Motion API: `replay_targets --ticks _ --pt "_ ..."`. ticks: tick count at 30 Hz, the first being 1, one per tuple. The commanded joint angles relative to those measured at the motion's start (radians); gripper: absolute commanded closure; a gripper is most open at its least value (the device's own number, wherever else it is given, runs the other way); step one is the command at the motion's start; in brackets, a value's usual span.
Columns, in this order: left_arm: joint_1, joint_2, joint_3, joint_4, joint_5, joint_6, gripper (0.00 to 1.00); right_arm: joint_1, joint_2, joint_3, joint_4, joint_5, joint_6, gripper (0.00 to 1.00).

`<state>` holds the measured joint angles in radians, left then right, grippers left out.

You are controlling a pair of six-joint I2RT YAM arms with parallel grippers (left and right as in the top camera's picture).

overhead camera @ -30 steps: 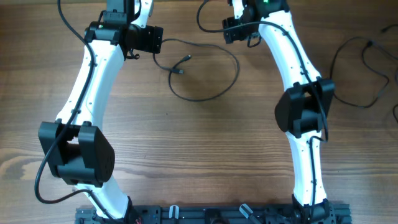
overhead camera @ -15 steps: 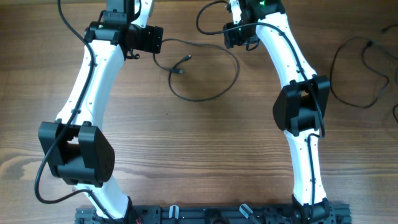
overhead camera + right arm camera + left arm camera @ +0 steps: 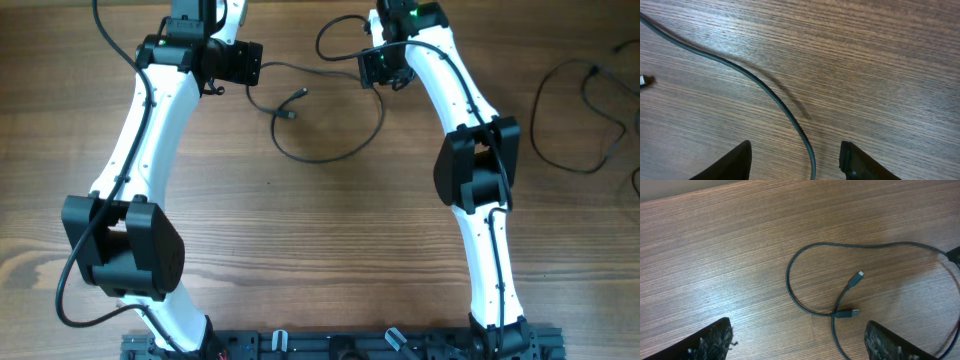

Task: Untangle cables

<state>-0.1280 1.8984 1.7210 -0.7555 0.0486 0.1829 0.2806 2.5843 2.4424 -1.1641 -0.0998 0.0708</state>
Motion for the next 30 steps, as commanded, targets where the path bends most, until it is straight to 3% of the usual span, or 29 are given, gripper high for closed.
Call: replay_targets --ticks 1,17,30 --pt "0.002 0.016 -0.002 0.003 -0.016 0.019 0.13 0.005 0.025 0.003 0.010 0.003 0.018 0.41" --pt "0.002 0.016 -0.002 0.004 -0.017 0.019 0.12 0.005 0.027 0.000 -0.011 0.026 0.027 0.42" --pt "0.002 0.016 -0.002 0.005 -0.016 0.019 0.11 0.005 0.027 -0.126 0.060 0.039 0.063 0.43"
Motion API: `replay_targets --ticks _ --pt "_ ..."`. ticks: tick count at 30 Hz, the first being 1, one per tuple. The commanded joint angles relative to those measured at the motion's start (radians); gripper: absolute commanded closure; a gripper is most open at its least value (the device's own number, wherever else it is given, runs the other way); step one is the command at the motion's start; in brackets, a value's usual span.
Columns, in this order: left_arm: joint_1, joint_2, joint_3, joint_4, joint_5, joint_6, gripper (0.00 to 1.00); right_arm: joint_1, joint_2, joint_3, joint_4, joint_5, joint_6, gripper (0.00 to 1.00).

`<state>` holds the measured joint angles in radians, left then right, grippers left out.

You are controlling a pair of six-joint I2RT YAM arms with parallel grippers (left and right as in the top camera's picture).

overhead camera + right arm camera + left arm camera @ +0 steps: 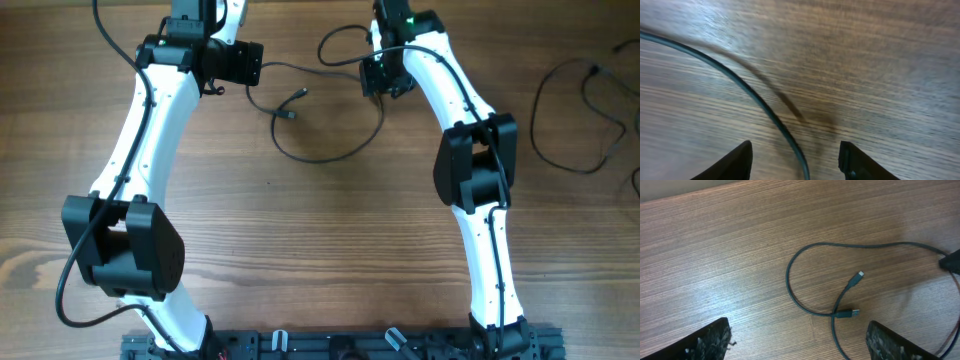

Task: Untangle cables

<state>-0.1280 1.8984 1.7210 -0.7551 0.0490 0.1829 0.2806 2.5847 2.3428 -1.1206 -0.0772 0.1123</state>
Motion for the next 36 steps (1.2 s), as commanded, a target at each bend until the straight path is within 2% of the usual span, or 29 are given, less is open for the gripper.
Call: replay_targets --ticks 1,24,30,33,36 --pt "0.002 0.016 -0.002 0.004 -0.017 0.019 0.11 0.005 0.027 -0.029 0.020 0.017 0.021 0.43" --pt "0.002 0.016 -0.002 0.004 -0.017 0.019 0.11 0.005 0.027 -0.051 0.031 -0.016 0.021 0.46" --pt "0.002 0.016 -0.002 0.004 -0.017 0.019 0.11 0.005 0.027 -0.051 0.009 -0.017 0.019 0.72" --pt "0.002 0.016 -0.002 0.004 -0.017 0.019 0.11 0.005 0.027 -0.051 0.000 -0.017 0.018 0.77" --pt "0.002 0.016 -0.002 0.004 -0.017 0.019 0.11 0.005 0.027 -0.051 -0.011 -0.017 0.019 0.87"
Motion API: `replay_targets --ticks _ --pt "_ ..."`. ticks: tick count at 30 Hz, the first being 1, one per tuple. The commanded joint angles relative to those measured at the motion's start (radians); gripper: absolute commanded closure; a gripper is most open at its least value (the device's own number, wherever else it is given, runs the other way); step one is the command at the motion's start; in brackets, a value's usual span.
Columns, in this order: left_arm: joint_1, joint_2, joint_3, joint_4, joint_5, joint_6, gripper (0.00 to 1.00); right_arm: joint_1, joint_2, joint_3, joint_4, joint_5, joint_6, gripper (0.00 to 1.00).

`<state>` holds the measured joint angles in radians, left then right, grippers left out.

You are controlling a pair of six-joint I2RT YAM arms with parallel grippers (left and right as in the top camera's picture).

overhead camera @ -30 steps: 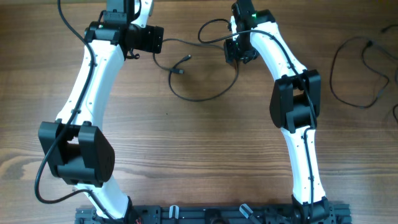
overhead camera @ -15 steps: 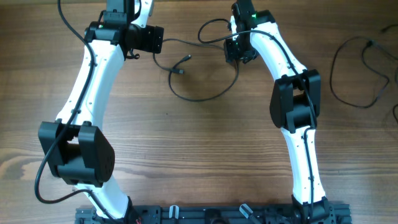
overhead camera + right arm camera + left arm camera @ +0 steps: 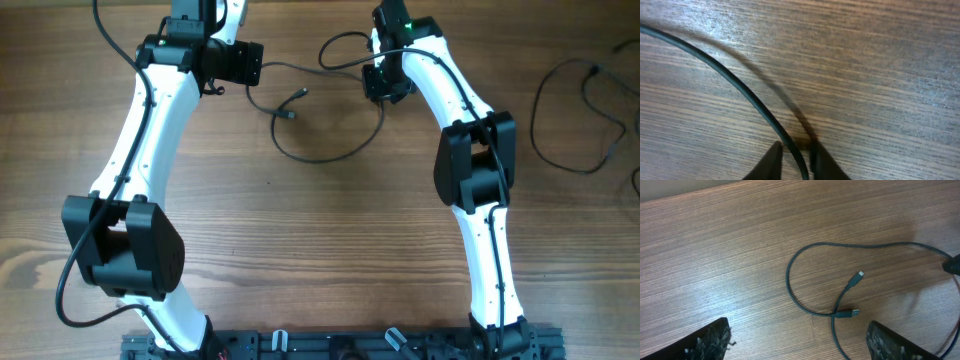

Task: Untangle cables

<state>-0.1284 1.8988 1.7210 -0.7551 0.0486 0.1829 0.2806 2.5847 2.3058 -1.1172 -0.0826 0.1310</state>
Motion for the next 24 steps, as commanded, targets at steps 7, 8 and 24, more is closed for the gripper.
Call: replay_targets --ticks 7,8,24 --pt "0.002 0.016 -0.002 0.004 -0.016 0.019 0.11 0.005 0.027 -0.014 0.003 -0.153 -0.030 0.95" --pt "0.002 0.016 -0.002 0.004 -0.016 0.019 0.11 0.005 0.027 -0.014 0.021 -0.200 -0.040 0.95" --pt "0.002 0.016 -0.002 0.003 -0.016 0.019 0.10 0.005 0.026 -0.013 0.286 -0.775 -0.105 0.95"
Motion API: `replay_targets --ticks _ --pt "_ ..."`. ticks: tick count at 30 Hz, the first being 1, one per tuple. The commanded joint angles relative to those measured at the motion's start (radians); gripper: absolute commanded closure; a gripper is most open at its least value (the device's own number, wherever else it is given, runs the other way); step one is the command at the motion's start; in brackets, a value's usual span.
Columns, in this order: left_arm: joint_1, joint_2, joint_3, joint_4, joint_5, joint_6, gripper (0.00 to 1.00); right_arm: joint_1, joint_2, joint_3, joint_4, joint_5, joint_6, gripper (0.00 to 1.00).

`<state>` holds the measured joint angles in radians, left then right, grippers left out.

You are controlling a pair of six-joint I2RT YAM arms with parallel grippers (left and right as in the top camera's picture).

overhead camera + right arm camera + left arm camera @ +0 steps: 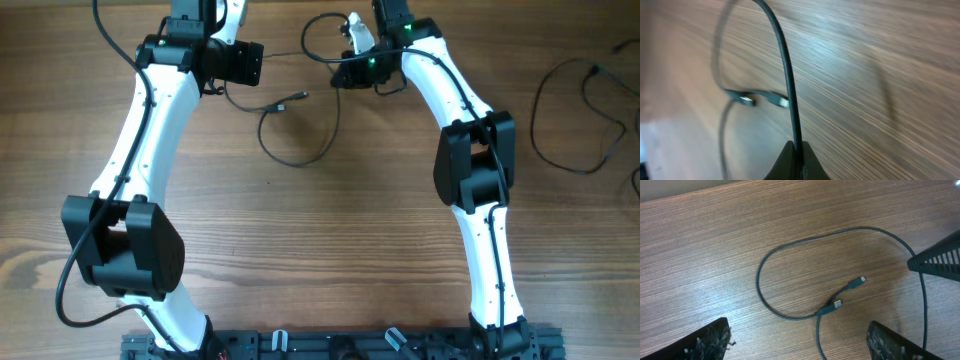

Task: Untangle cables

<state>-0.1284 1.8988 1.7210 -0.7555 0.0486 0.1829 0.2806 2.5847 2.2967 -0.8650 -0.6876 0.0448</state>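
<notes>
A dark green cable (300, 158) loops on the wooden table between my two arms, its two plugs (847, 294) lying close together where the strands cross. My right gripper (352, 62) is shut on this cable (790, 105), holding it near the table's far edge. The wrist view shows the cable rising from the pinched fingertips (796, 161). My left gripper (797, 340) hovers open above the loop (762, 275), its fingers (705, 340) wide apart and touching nothing.
A second dark cable (580, 110) lies coiled at the far right of the table. The right gripper's finger (940, 260) shows at the right edge of the left wrist view. The arm bases stand at the near edge (340, 345).
My right gripper, then closing around the cable on the table, is now shut on it and has shifted left, pulling the loop leftward and narrower. The plugs have moved closer together. The left arm is unchanged.
My right gripper stood open over a cable strand on the table, fingers either side. It stayed so, then the fingers had nearly closed around the strand. Now it pinches the cable and the loop has been dragged left. My left gripper stayed open and still throughout.
</notes>
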Motion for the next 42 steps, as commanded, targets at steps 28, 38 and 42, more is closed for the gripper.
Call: replay_targets --ticks 28,38,42 --pt "0.002 0.016 -0.002 0.003 -0.016 0.019 0.10 0.000 -0.317 -0.003 0.025 0.309 0.014 0.96" --pt "0.002 0.016 -0.002 -0.008 0.000 0.020 0.10 0.000 -0.372 0.083 -0.045 0.400 -0.016 0.96" --pt "0.002 0.016 -0.002 -0.013 0.014 0.021 0.10 0.000 -0.378 0.143 -0.071 0.412 -0.019 0.96"
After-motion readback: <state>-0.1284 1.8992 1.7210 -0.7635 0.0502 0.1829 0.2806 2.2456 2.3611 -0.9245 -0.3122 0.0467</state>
